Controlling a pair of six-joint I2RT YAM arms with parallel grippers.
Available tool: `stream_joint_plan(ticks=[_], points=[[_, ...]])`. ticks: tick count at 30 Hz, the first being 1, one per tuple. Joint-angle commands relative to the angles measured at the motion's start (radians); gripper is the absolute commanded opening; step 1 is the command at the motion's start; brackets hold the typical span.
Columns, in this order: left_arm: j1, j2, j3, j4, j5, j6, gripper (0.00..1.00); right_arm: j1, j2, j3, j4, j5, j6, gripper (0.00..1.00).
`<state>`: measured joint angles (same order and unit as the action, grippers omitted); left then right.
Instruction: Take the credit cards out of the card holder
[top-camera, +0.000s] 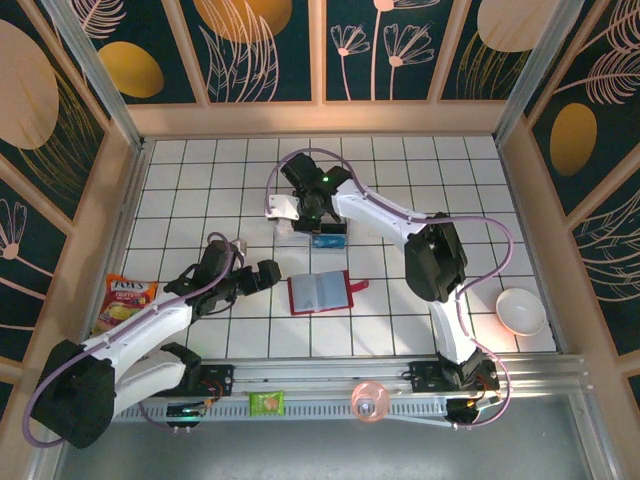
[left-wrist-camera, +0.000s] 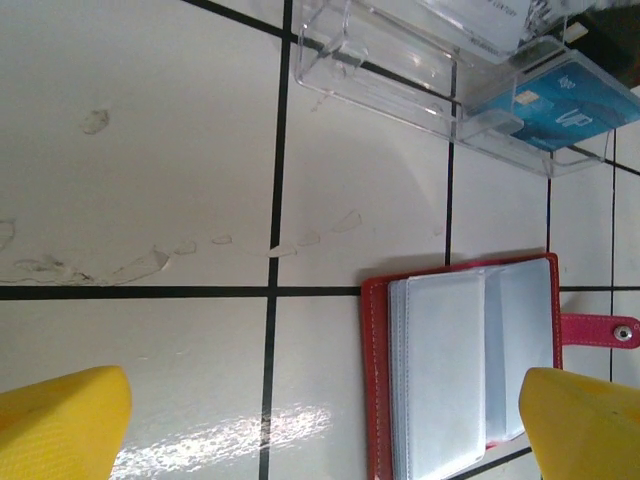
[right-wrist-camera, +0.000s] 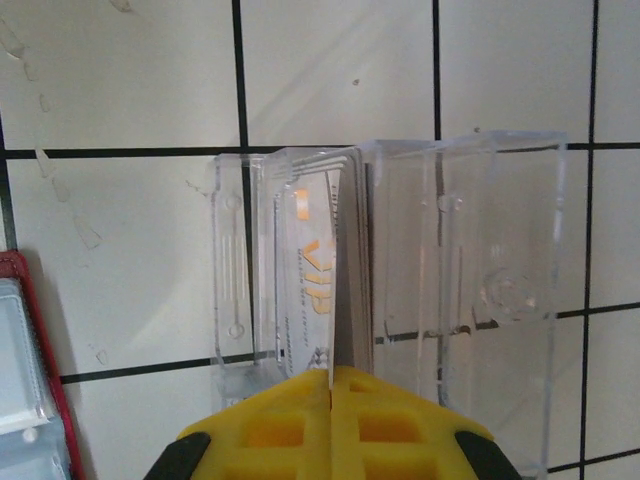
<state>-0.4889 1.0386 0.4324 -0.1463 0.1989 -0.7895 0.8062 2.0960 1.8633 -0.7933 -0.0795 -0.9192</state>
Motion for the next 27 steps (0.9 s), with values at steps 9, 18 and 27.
stream_joint_plan(ticks=[9,18,27], points=[[0.01,-0.018,0.012,-0.039,-0.015,0.007,0.99,0.019,0.052,0.001,0.0,0.001,0.009,0.0],[0.01,-0.031,0.005,-0.037,-0.009,0.007,0.99,0.026,0.036,0.007,0.076,0.011,0.052,0.28],[0.01,-0.088,0.01,-0.069,-0.068,0.009,0.99,0.024,-0.093,-0.036,0.265,-0.071,0.233,0.36]])
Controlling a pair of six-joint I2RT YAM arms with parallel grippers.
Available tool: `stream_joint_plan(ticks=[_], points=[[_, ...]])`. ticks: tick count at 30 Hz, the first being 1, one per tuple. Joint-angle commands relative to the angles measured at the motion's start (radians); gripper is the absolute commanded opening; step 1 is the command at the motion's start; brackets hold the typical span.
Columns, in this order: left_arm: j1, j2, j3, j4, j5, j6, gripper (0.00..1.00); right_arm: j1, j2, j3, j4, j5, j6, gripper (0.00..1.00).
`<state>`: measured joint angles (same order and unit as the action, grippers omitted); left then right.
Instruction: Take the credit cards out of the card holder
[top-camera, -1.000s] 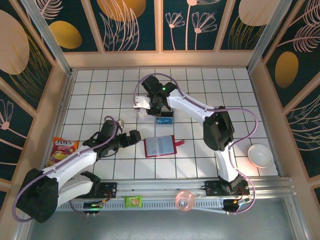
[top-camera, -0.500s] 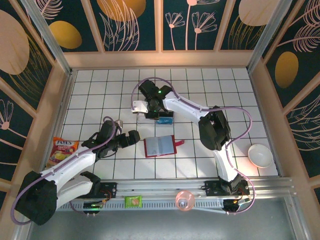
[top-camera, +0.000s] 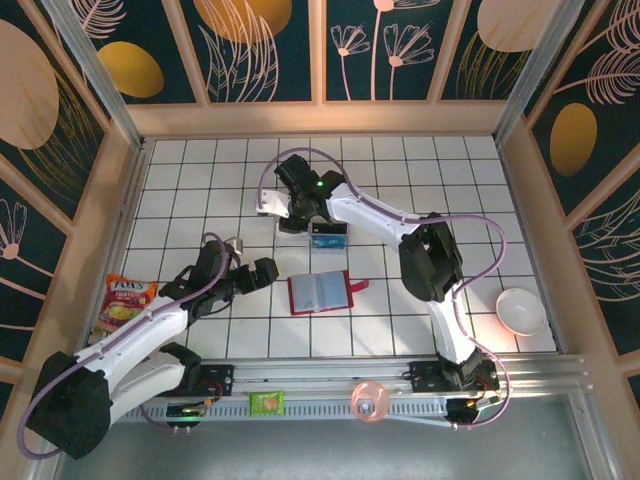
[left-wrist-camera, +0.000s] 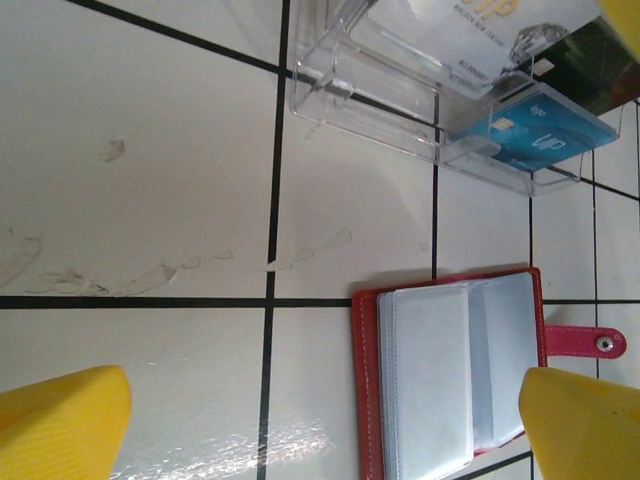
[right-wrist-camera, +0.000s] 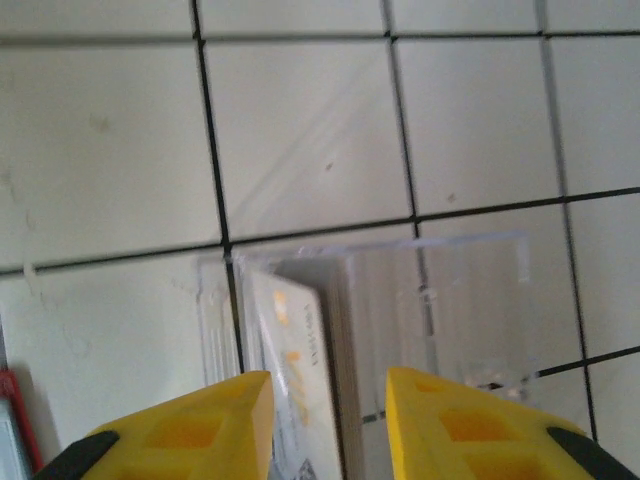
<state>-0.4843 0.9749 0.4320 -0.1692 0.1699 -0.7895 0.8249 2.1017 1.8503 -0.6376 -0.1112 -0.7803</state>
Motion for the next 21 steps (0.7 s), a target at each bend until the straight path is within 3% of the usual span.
stream_joint_plan(ticks=[1,6,9,13,16,21], points=[[0.006,-0.034,0.01,-0.053,-0.051,0.009,0.99,0.005,-0.118,-0.051,0.161,-0.027,0.135,0.37],[0.006,-0.06,0.011,-0.061,-0.124,-0.005,0.99,-0.007,-0.161,-0.125,0.33,0.077,0.383,0.37],[0.009,-0.038,0.008,-0.03,-0.123,-0.013,0.98,-0.025,-0.183,-0.148,0.344,0.027,0.538,0.38],[0.024,-0.004,0.004,-0.014,-0.128,-0.017,0.87,-0.026,-0.178,-0.165,0.317,-0.034,0.712,0.38],[0.054,0.001,-0.005,-0.005,-0.12,-0.013,0.86,-0.037,-0.178,-0.193,0.311,-0.041,0.836,0.38],[0.075,0.001,-0.026,0.03,-0.076,-0.007,0.93,-0.036,-0.224,-0.283,0.315,-0.064,0.819,0.39]])
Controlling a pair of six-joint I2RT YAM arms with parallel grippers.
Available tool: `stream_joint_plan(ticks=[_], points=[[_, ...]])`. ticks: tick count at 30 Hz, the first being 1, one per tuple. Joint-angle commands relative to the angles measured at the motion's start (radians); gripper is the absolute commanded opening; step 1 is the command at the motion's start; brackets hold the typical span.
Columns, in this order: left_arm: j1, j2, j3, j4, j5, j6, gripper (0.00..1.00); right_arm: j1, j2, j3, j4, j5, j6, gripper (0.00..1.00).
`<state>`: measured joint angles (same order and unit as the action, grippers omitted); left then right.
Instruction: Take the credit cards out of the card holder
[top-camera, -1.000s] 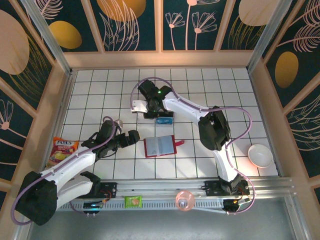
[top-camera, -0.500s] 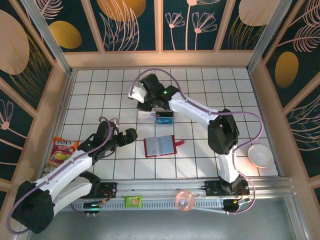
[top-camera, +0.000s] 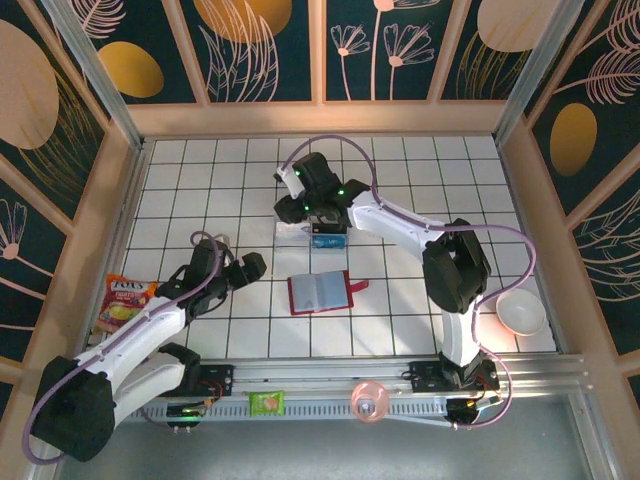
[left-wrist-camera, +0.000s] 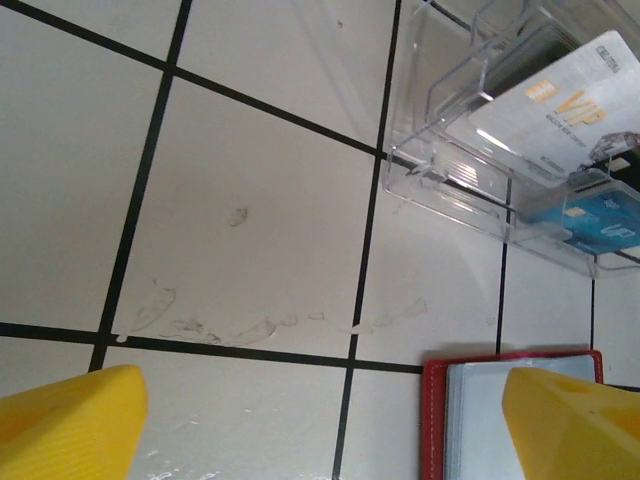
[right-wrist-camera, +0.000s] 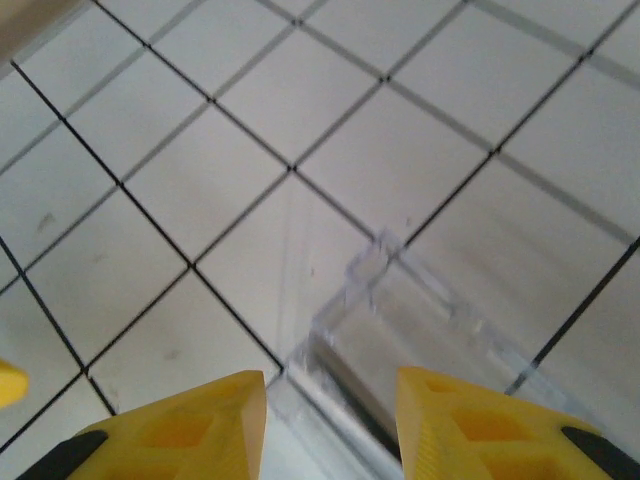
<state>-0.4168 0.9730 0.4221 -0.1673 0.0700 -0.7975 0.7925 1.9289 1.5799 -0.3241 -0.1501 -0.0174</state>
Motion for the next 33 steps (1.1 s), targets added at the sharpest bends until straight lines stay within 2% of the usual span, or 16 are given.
stream_joint_plan(ticks=[1,3,5,7,13,23,29,33], points=[[0.007,0.004,-0.021,0.033,0.031,0.003,0.94,-0.004,-0.049,-0.008,-0.017,-0.027,0.04,0.39],[0.008,0.003,-0.028,0.038,0.034,0.007,0.96,0.0,-0.035,0.01,-0.056,-0.044,0.02,0.37],[0.007,0.001,-0.035,0.04,0.031,0.007,0.98,0.007,-0.021,0.021,-0.074,-0.058,0.025,0.28],[0.008,-0.002,-0.044,0.042,0.027,0.004,0.99,0.019,-0.005,0.028,-0.087,-0.061,0.039,0.25],[0.009,-0.035,-0.072,0.043,0.016,0.003,0.99,0.057,-0.003,0.026,-0.111,0.109,0.025,0.32],[0.009,-0.077,-0.126,0.052,-0.039,0.004,0.99,0.052,-0.082,-0.052,-0.025,0.206,0.01,0.34],[0.009,-0.063,-0.126,0.075,-0.052,0.027,0.99,0.035,-0.13,-0.105,0.051,0.172,0.002,0.37],[0.009,-0.036,-0.117,0.087,-0.04,0.042,0.99,0.03,-0.113,-0.096,0.031,0.148,-0.054,0.39]])
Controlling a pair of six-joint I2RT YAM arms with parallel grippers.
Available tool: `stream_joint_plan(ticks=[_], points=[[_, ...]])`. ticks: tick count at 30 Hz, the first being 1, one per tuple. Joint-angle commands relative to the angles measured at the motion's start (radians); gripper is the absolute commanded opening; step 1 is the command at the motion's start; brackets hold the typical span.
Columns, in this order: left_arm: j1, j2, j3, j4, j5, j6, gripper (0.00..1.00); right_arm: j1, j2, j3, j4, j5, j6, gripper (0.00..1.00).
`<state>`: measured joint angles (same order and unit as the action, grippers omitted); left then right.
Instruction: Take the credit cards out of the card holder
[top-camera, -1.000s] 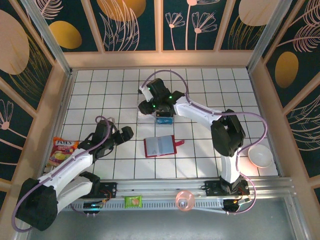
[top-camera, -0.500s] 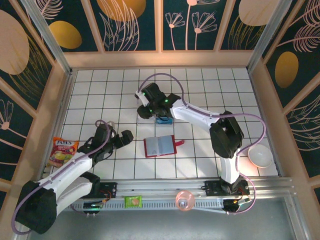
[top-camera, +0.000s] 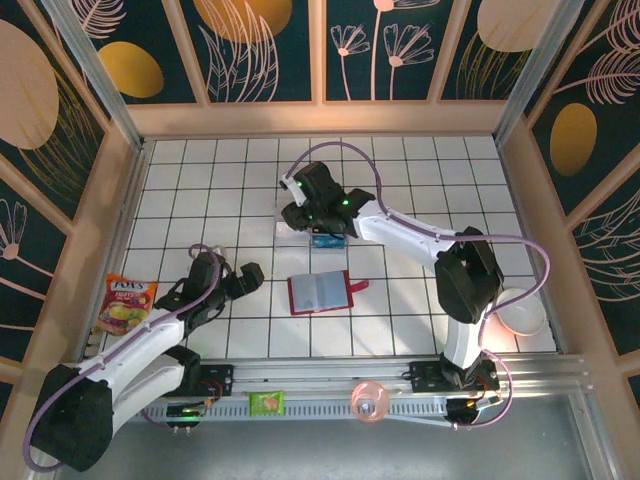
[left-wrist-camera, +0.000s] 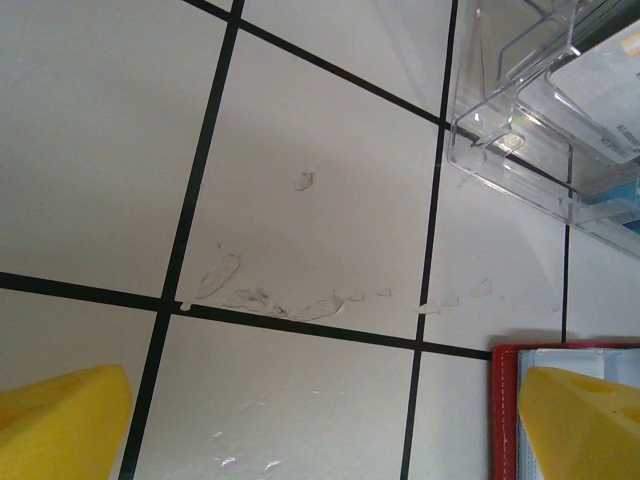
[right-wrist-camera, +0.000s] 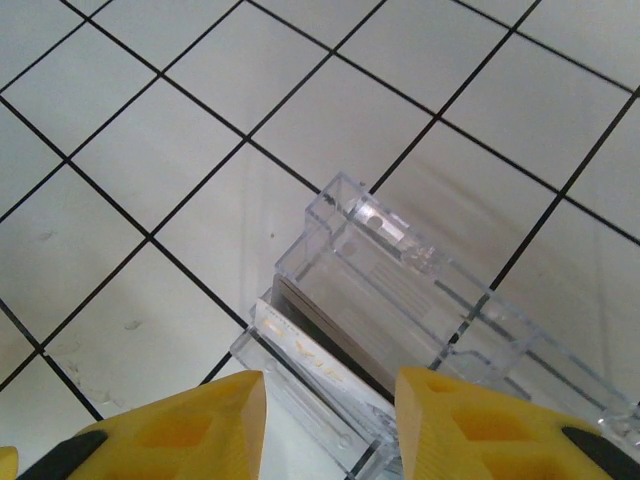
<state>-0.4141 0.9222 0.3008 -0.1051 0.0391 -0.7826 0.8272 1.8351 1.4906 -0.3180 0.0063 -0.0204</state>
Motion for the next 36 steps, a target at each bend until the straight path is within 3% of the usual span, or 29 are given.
stream_joint_plan(ticks=[1,4,7,12,36], points=[[0.006,0.024,0.007,0.026,-0.01,0.031,0.99,-0.003,-0.008,-0.002,0.019,-0.001,-0.063,0.4],[0.005,0.047,0.01,0.034,-0.012,0.037,0.99,-0.002,0.035,0.011,0.011,-0.052,-0.06,0.38],[0.006,0.061,0.009,0.047,-0.012,0.037,0.99,-0.002,0.064,0.039,-0.008,-0.19,-0.06,0.15],[0.006,0.072,0.013,0.053,-0.018,0.046,0.99,0.007,0.132,0.107,-0.093,-0.281,-0.068,0.09],[0.006,0.06,0.014,0.041,-0.026,0.043,0.99,0.034,0.309,0.247,-0.181,0.004,-0.011,0.05]])
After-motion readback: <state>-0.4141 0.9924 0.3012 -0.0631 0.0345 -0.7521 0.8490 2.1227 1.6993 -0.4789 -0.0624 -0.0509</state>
